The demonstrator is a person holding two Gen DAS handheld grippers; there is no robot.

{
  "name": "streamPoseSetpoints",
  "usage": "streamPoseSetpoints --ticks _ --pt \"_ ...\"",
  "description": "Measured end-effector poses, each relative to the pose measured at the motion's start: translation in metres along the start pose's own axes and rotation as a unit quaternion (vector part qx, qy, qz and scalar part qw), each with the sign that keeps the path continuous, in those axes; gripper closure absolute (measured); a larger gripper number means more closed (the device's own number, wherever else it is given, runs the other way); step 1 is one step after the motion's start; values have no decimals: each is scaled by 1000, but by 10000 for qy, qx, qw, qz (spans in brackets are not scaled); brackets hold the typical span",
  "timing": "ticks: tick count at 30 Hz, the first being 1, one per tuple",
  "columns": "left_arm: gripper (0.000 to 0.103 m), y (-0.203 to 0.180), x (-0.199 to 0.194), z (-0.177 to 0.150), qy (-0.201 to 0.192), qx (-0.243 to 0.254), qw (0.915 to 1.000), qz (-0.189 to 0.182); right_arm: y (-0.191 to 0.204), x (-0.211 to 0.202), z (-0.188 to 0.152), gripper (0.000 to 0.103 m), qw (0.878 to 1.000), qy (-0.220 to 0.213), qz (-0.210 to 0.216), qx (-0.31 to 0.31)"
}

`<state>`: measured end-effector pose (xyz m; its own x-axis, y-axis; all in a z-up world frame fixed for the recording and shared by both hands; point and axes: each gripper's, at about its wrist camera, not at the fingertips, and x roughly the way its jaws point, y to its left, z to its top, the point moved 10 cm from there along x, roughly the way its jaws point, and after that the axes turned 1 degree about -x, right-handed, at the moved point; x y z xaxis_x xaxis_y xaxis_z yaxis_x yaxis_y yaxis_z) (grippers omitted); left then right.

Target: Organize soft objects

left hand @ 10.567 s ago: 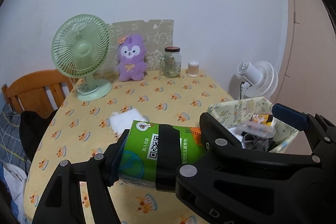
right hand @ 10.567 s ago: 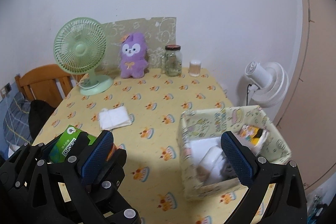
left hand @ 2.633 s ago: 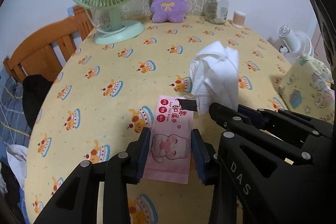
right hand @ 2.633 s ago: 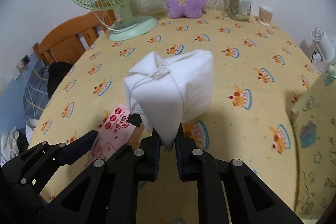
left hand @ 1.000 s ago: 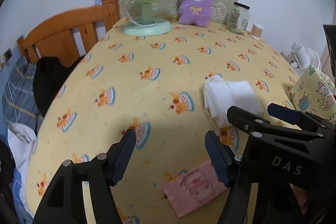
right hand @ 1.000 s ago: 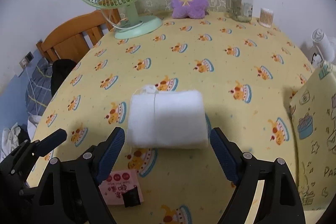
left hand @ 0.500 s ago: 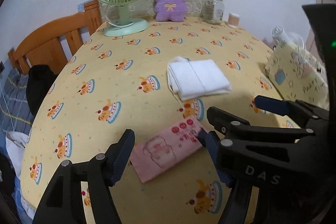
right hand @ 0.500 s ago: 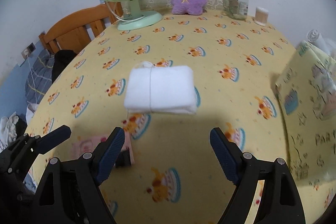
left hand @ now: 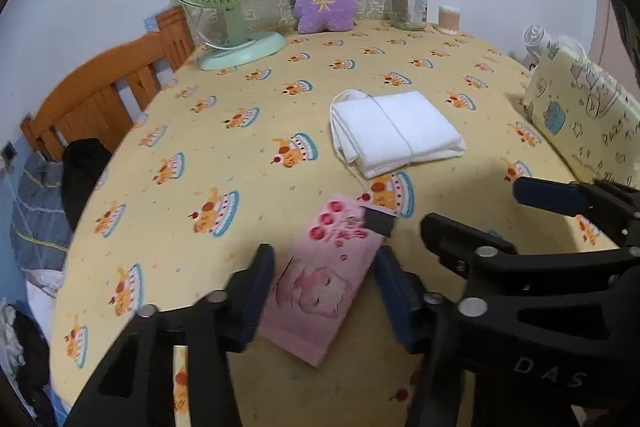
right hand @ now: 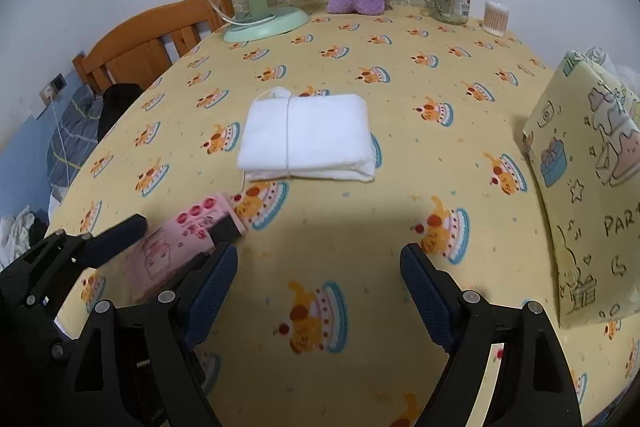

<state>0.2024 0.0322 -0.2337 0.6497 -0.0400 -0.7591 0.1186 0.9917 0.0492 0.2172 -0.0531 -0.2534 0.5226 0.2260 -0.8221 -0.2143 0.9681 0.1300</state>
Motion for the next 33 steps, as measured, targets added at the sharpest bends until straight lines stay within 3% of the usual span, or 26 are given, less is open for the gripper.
streamPoseSetpoints --ticks 5,21,31,33 --pt "61 5 4 2 145 -325 9991 -244 3 13 9 17 9999 104 15 59" --pt "62 32 34 43 110 -576 9979 276 6 46 59 17 9999 87 -49 36" --pt "62 34 57 60 180 -580 9976 342 -1 71 80 17 9998 165 18 56" --pt "62 32 57 61 148 -502 9978 398 0 74 83 25 10000 37 34 24"
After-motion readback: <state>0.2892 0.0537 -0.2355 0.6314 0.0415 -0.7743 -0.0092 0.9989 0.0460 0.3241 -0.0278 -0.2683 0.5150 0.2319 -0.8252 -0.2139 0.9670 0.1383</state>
